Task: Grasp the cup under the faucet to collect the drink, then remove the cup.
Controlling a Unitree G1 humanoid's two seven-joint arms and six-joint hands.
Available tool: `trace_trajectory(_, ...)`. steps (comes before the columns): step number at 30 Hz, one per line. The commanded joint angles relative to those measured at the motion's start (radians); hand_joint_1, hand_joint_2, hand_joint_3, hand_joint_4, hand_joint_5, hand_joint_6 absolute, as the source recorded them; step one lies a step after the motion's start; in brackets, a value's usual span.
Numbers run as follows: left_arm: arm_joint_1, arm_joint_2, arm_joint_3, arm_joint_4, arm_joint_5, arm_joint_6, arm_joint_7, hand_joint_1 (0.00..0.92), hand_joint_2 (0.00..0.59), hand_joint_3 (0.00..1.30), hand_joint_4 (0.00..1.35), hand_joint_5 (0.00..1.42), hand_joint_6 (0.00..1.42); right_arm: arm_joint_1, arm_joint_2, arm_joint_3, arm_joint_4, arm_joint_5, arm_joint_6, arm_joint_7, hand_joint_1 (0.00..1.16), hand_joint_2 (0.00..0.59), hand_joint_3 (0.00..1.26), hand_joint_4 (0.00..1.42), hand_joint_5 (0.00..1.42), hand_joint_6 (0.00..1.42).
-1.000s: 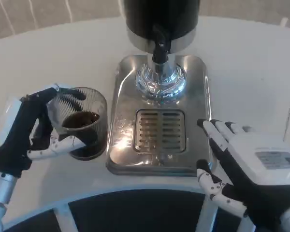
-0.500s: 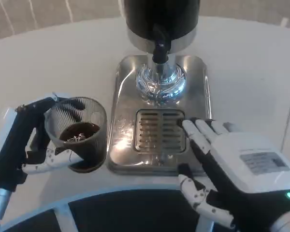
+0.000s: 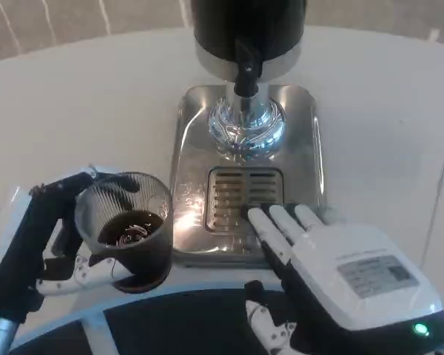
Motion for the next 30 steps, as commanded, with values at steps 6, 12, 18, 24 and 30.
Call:
trace_trajectory(6, 0.087, -0.016, 0.034, -0.107, -0.049, 0.021, -0.030, 0.591, 0.019, 0.94, 1.12, 1.36, 1.42, 0.079, 0.056, 0.022, -0.017, -0.001, -0.054, -0.019, 0.00, 0.586, 0.00, 0.00, 0.00, 0.00)
trace_trajectory(12, 0.114, -0.017, 0.044, -0.135, -0.060, 0.034, -0.045, 0.594, 0.020, 0.94, 1.11, 1.36, 1.42, 0.109, 0.065, 0.026, -0.017, -0.002, -0.070, -0.031, 0.00, 0.586, 0.00, 0.00, 0.00, 0.00)
trace_trajectory(18, 0.135, -0.030, 0.054, -0.161, -0.063, 0.049, -0.057, 0.592, 0.019, 0.94, 1.11, 1.36, 1.42, 0.130, 0.079, 0.032, -0.017, -0.008, -0.080, -0.043, 0.00, 0.586, 0.00, 0.00, 0.00, 0.00)
trace_trajectory(24, 0.163, -0.043, 0.059, -0.188, -0.064, 0.062, -0.069, 0.591, 0.019, 0.94, 1.11, 1.36, 1.42, 0.132, 0.086, 0.038, -0.017, -0.016, -0.079, -0.041, 0.00, 0.586, 0.00, 0.00, 0.00, 0.00)
trace_trajectory(30, 0.179, -0.054, 0.055, -0.183, -0.056, 0.066, -0.074, 0.594, 0.017, 0.94, 1.11, 1.36, 1.42, 0.139, 0.082, 0.043, -0.017, -0.014, -0.076, -0.038, 0.00, 0.586, 0.00, 0.00, 0.00, 0.00)
